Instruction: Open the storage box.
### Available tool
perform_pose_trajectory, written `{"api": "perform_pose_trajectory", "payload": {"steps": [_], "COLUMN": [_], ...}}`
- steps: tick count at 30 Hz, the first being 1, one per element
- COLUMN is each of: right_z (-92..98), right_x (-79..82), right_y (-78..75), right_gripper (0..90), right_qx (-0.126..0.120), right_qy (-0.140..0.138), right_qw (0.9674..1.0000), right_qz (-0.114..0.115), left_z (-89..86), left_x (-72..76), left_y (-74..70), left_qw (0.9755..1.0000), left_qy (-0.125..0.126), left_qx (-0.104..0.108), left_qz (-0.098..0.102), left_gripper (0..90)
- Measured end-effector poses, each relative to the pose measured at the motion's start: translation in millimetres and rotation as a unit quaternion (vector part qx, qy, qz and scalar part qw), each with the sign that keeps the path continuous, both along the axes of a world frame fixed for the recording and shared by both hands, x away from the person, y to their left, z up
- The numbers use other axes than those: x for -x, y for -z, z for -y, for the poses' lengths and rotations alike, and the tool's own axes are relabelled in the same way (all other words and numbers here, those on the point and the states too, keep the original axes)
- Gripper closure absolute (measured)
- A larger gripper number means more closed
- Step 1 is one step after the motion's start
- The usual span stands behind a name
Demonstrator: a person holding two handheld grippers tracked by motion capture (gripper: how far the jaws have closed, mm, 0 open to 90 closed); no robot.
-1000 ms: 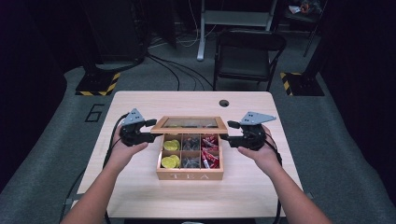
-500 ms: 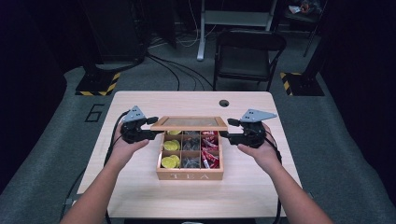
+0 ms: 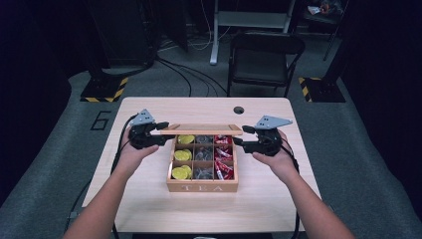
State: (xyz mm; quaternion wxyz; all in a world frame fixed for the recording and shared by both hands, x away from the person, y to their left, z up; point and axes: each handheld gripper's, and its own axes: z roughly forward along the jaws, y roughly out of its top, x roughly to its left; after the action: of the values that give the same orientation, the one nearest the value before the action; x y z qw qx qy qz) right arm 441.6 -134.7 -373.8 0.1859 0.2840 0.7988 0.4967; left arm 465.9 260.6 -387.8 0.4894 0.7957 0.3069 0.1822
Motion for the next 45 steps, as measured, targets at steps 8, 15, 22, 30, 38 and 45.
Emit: {"api": "perform_pose_trajectory", "payload": {"steps": [8,15,22,30,38,45], "right_z": [1.0,-3.6,-7.6,-11.0,-7.8,-9.6], "right_x": [-21.7,-43.4,-56.7,-71.6,-81.1,-86.4], "right_y": [10.4,23.4,29.6,29.1,35.3,36.4], "right_gripper": [40.9,44.3,45.2,46.6,48.3,55.5], "right_qx": [0.008,0.002,0.010,0.000,-0.008,-0.006], "right_qy": [0.020,0.022,0.028,0.033,0.030,0.019], "right_qw": [0.9998,0.9996,0.9995,0.9994,0.9992,0.9995], "right_qz": [-0.002,-0.014,0.011,-0.007,-0.024,-0.024], "left_z": [-1.7,-0.9,-0.6,0.9,-0.2,-0.5], "left_x": [-6.8,-12.5,-19.2,-24.7,-28.8,-33.0], "left_y": [-3.5,-8.5,-11.8,-14.6,-13.6,-15.1], "left_qw": [0.9999,0.9998,0.9994,0.9995,0.9990,0.9988], "left_qy": [0.000,-0.006,-0.014,-0.009,-0.010,-0.014], "left_qx": [0.012,0.016,0.032,0.030,0.042,0.047], "left_qz": [-0.004,-0.007,-0.006,-0.009,-0.010,-0.010], "left_gripper": [46.9,47.8,48.3,49.3,49.5,50.3]}}
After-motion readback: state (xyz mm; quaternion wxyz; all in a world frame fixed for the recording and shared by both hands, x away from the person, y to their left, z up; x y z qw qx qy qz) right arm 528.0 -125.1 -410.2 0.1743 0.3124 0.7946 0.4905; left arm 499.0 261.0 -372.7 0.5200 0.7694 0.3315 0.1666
